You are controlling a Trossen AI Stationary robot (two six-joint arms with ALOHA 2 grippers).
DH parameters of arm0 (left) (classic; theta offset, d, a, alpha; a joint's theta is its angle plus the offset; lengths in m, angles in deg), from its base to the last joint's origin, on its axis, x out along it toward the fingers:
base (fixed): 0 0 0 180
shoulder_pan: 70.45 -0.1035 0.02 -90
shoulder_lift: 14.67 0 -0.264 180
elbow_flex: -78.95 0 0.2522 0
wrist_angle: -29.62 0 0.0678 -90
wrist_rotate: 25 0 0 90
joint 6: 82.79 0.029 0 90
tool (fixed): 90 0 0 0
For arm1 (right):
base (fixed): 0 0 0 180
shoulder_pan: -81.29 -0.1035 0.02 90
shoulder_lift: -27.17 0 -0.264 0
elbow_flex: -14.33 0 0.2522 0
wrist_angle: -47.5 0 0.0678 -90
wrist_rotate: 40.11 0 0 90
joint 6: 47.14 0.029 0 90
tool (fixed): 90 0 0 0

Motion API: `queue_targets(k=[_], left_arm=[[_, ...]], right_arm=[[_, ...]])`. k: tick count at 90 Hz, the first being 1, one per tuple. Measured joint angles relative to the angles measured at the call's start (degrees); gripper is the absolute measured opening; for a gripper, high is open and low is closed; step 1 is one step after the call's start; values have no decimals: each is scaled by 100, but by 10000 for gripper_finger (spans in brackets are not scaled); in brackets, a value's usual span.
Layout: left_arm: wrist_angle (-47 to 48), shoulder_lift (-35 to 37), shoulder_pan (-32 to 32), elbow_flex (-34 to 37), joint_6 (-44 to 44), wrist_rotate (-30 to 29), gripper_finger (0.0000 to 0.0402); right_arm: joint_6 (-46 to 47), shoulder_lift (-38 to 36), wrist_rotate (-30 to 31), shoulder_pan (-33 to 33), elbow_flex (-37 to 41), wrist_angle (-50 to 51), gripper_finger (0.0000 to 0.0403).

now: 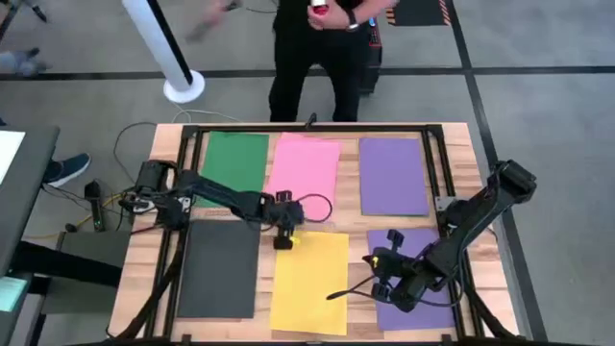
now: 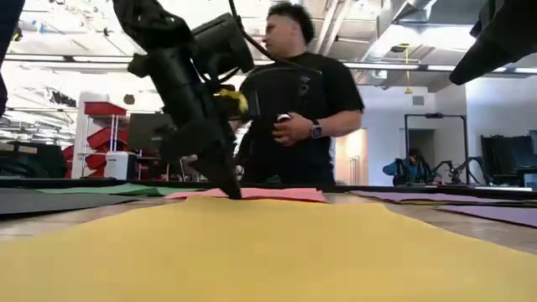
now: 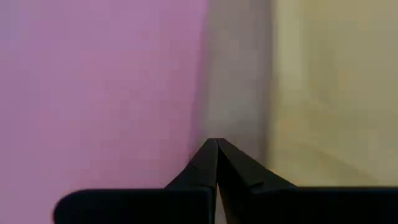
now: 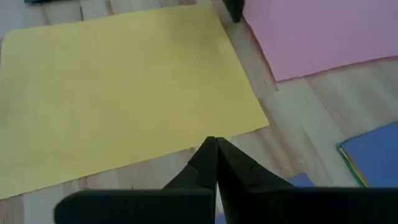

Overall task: Organize paper
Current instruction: Adjust the stacked pink papers

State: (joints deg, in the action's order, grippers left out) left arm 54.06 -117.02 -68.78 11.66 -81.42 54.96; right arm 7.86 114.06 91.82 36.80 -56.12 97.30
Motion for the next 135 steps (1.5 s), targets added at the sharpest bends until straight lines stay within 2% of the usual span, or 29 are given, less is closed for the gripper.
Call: queue_targets(k=[24,60,91,110,135], left_arm=[[-95,24,-254,187,230,102,0],[-152,11,-271,189,392,-250,0],[-605,-20,-294,207,387,-669,0],[-833,-17,-317,207,349,-629,0],[-922,-13,-144,205,75,-223,0]], right_arm=[[2,0,-3,0,1,-1,0],[7,0,-16,0,0,-5,0],[7,0,-17,0,2,-5,0],[7,0,-15,0,2,-3,0],[4,0,-85,0,2,-3,0]])
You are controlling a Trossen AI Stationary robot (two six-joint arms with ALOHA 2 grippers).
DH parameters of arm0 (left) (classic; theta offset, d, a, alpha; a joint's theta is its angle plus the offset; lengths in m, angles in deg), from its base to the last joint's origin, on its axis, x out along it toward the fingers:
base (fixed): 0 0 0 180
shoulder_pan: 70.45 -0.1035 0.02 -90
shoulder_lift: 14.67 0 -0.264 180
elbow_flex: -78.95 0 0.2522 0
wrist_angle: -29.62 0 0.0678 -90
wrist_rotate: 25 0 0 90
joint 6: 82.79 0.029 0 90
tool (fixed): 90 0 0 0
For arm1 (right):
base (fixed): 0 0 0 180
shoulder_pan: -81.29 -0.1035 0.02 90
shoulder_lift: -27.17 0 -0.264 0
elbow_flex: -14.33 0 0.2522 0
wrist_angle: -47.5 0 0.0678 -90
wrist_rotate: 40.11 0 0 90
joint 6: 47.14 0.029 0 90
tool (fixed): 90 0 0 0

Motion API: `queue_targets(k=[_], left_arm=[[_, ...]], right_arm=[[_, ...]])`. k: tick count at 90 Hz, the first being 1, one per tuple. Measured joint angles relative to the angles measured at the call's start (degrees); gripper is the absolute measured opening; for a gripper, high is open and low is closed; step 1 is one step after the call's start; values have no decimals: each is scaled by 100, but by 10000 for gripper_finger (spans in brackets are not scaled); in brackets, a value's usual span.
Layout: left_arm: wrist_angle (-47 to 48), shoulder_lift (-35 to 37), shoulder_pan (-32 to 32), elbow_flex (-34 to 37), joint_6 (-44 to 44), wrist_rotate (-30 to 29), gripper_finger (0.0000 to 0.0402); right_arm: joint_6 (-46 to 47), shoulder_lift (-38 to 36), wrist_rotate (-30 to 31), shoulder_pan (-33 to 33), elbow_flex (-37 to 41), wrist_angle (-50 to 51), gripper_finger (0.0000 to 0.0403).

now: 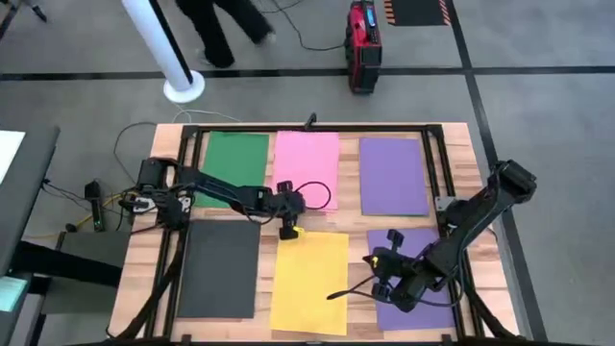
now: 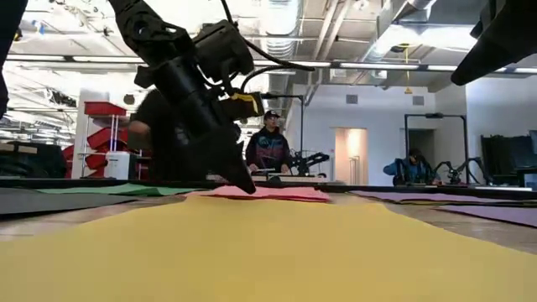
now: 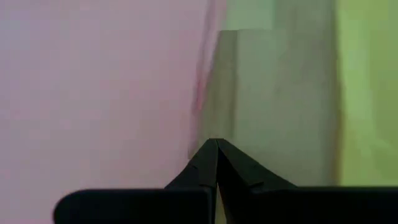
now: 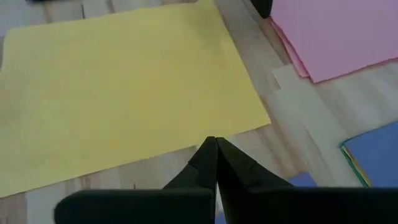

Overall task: Organize paper
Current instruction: Adjust the stacked pink papers

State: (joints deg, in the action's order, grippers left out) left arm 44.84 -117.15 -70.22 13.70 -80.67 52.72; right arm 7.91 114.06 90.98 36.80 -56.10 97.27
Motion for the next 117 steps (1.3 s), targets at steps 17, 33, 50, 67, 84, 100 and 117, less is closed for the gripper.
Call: queue_targets(k=[17,33,50,67,84,100,117], left_arm=[[-169,2,39,-4,-52,4,0],[-817,-142,39,-29,262,415,0],[-954,-734,34,-303,459,699,0],[-1012,-1121,-56,-723,539,580,0],[-1010,-1220,-225,-936,793,475,0],[-1030,-1282,-420,-1006,821,386,0],[-1238,-1581,-447,-1214,759,478,0]], right_arm=[[0,0,-66,0,0,0,0],[-4,0,-66,-2,0,1,0],[-2,0,-71,-2,2,6,0],[0,0,-79,-15,4,-9,0],[2,0,-79,-15,4,-18,0],[46,0,-82,-15,4,-6,0],[59,0,-79,-13,4,-4,0]])
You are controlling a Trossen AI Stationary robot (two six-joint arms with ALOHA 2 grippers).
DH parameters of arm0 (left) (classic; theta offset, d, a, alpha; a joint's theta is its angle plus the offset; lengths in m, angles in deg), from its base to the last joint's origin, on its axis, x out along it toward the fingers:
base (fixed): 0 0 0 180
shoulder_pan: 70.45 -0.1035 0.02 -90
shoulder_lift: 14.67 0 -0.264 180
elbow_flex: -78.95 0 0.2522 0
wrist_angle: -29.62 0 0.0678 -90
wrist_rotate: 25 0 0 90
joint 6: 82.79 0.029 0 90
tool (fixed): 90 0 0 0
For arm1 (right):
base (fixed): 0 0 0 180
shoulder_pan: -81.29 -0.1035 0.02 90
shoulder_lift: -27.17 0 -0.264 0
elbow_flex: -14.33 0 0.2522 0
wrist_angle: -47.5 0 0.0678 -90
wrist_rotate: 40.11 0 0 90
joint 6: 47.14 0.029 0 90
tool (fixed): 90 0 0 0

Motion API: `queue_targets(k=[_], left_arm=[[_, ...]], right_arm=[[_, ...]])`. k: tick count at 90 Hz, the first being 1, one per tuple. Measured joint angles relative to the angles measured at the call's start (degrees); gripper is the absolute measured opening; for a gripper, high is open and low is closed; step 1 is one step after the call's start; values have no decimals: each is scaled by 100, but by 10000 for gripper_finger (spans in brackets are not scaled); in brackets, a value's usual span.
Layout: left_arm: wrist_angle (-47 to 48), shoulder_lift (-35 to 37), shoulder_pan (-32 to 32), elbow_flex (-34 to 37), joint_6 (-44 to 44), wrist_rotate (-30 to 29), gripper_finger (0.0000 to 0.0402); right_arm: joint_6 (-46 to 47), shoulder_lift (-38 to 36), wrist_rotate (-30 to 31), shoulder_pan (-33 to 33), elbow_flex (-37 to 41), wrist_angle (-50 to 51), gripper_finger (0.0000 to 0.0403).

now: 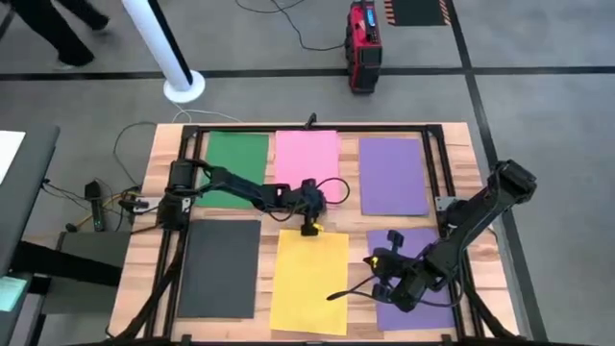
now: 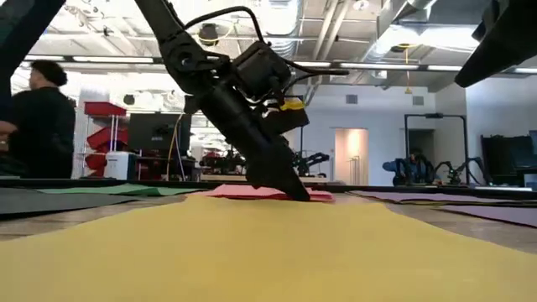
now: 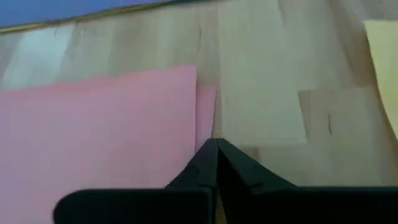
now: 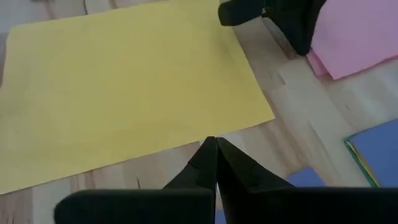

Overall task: Organize paper
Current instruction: Adjust the stacked pink papers

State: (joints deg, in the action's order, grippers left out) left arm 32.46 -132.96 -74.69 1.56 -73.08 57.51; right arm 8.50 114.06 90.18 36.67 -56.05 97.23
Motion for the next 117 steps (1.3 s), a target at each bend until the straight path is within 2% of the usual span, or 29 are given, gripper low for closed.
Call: queue_targets(k=[36,83,117], left_arm=[[42,-69,173,-411,-6,149,0],[87,-181,-6,-414,25,18,0],[112,-94,141,-406,-79,-72,0]], right_arm=[[-4,0,-2,0,0,4,0],[-11,0,-4,-50,-2,-2,0],[-9,0,-2,-66,-4,-13,0]])
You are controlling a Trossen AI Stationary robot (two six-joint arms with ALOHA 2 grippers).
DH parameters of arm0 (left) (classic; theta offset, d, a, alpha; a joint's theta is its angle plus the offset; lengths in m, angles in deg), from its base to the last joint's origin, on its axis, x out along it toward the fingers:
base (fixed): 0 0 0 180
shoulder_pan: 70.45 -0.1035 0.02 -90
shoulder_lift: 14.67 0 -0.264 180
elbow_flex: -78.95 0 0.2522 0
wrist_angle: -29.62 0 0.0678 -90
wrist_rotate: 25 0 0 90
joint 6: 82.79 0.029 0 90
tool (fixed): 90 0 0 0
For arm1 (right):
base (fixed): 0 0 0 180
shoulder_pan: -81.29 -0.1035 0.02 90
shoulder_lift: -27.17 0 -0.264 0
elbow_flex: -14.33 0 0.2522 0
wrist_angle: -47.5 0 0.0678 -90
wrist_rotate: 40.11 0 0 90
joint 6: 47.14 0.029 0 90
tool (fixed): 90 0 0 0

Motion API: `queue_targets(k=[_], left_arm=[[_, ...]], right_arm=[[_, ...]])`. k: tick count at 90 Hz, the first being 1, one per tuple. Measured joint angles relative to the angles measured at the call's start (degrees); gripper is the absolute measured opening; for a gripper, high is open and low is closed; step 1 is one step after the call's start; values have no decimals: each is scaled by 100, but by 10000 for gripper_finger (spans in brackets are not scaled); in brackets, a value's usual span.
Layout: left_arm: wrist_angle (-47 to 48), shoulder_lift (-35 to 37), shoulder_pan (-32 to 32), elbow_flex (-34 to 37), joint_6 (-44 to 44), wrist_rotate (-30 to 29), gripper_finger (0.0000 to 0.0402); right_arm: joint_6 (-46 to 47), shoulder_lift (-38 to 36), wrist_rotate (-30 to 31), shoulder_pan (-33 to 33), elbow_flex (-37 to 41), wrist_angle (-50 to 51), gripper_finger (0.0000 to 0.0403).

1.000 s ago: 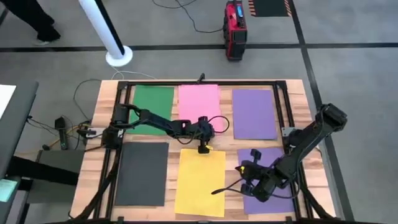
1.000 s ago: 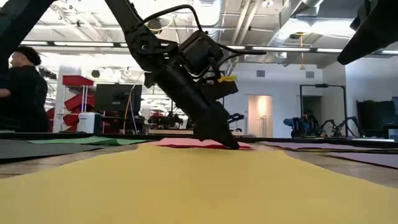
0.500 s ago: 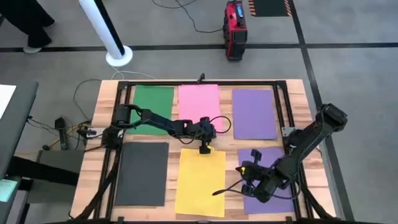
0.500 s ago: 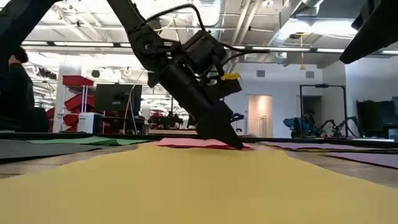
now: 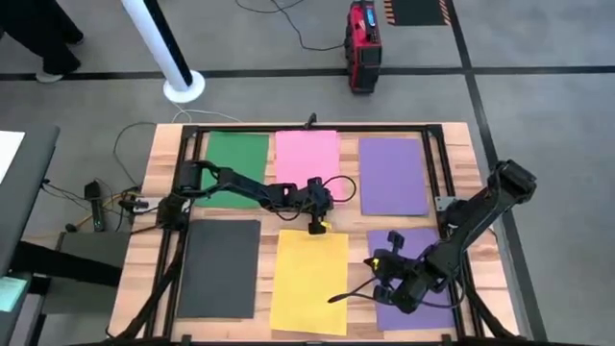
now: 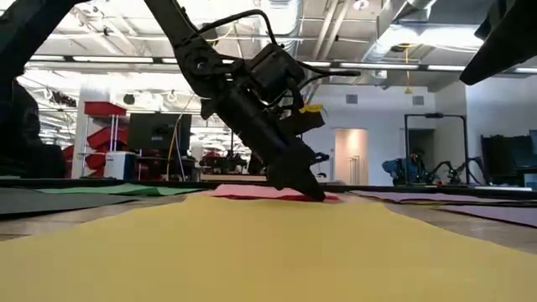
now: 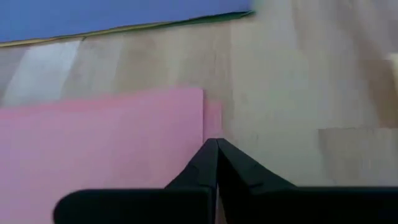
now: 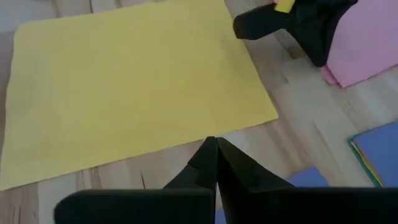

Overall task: Organize paper
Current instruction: Adjust the stacked pink papers, then stack the violet paper on top of the violet paper

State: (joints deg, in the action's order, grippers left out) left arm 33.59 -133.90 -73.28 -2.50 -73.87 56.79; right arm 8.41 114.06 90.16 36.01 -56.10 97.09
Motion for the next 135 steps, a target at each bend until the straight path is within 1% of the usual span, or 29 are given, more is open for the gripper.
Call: queue_targets(k=[6,16,27,32,40,47,61,79,85,92,95,103,112,122,126,135], left_arm=[[44,82,99,-1,-6,20,0],[379,312,301,-1,-31,23,0],[1247,587,498,-8,-120,-17,0],[1859,645,561,-8,-192,-138,0],[2744,653,630,-32,-274,-535,0],[3065,687,639,138,-360,-853,0],[3088,755,635,448,-512,-982,0],[3124,879,639,504,-526,-1178,0],[3055,1010,629,525,-542,-1047,0],[2967,1238,607,563,-572,-621,0],[2812,1314,604,585,-571,-380,0],[1856,1613,624,775,-605,353,0],[634,1874,623,1161,-714,1121,0],[-782,2012,613,1621,-1022,1662,0],[-1424,2056,615,1784,-1125,1842,0],[-2482,2075,620,2118,-1272,2186,0]], right_arm=[[-2,0,-2,-10,0,8,0],[-2,0,-2,-11,0,14,0],[-2,0,0,-11,0,20,0],[-2,0,-2,-11,0,20,0],[-2,0,-2,-11,0,18,0],[-2,0,-2,-10,0,22,0],[-8,0,0,-11,0,20,0],[-13,0,2,-9,0,47,0],[-8,0,10,-10,0,102,0],[-4,0,154,-11,0,278,0],[-3,0,263,-11,0,338,0],[2,0,616,-11,26,463,0],[10,-15,693,-11,198,405,0],[-31,-124,702,-9,668,-315,0],[-116,-194,699,-3,926,-714,0],[-367,-439,702,35,1530,-1694,0]])
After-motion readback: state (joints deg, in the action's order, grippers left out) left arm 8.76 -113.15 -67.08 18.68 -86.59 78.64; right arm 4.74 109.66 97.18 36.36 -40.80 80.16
